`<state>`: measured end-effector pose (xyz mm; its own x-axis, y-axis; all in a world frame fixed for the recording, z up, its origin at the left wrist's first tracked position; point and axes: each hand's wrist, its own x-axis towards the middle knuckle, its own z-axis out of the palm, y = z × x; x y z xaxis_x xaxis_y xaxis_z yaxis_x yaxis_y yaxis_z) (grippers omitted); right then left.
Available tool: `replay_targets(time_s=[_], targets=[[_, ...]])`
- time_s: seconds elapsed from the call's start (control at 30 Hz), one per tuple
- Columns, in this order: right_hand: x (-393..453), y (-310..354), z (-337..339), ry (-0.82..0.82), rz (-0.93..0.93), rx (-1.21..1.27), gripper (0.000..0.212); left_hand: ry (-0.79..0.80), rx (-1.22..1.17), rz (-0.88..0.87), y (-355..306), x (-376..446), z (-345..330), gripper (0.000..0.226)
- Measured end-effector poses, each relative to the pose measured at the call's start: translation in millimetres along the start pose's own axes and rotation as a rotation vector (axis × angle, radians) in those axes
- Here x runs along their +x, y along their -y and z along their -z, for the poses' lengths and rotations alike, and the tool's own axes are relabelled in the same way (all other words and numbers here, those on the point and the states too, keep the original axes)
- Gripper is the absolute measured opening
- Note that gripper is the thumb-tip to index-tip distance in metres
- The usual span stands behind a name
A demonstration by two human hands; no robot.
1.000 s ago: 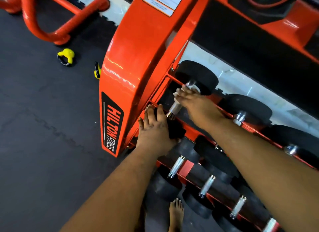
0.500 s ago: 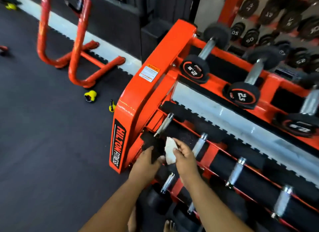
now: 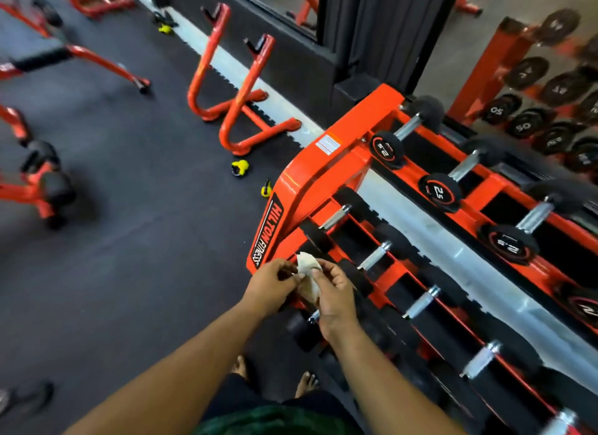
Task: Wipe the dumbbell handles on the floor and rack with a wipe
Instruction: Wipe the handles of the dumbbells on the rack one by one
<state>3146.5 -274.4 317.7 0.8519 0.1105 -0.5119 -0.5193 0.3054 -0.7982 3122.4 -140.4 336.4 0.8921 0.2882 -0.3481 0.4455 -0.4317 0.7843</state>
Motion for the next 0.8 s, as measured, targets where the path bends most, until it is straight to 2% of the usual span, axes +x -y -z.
replay_targets(time_s=[0.1, 0.27, 0.37, 0.47, 0.63, 0.8], targets=[[-12.5, 7.1, -7.2, 0.023, 0.055, -0.003, 0.014, 0.004, -0.162, -0.007, -0.8, -15.2, 20.6, 0.011], [-36.6, 17.8, -28.0, 0.013, 0.338, -0.375, 0.017, 0.018, -0.444, -0.045, -4.5, -40.2, 58.5, 0.014], [-67.1, 19.8, -55.1, 0.14, 0.442, -0.405, 0.027, -0.055, -0.488, -0.076, -6.5, -56.7, 88.0, 0.021], [-90.8, 13.3, -82.3, 0.237, 0.528, -0.51, 0.039, -0.061, -0.568, -0.109, -1.9, -71.6, 116.1, 0.025], [-119.0, -1.1, -127.4, 0.214, 0.643, -0.611, 0.024, -0.06, -0.707, -0.14, 21.9, -97.7, 168.5, 0.032], [-149.1, -17.8, -163.7, 0.213, 0.663, -0.59, 0.021, -0.095, -0.638, -0.191, 49.7, -116.2, 214.4, 0.035]])
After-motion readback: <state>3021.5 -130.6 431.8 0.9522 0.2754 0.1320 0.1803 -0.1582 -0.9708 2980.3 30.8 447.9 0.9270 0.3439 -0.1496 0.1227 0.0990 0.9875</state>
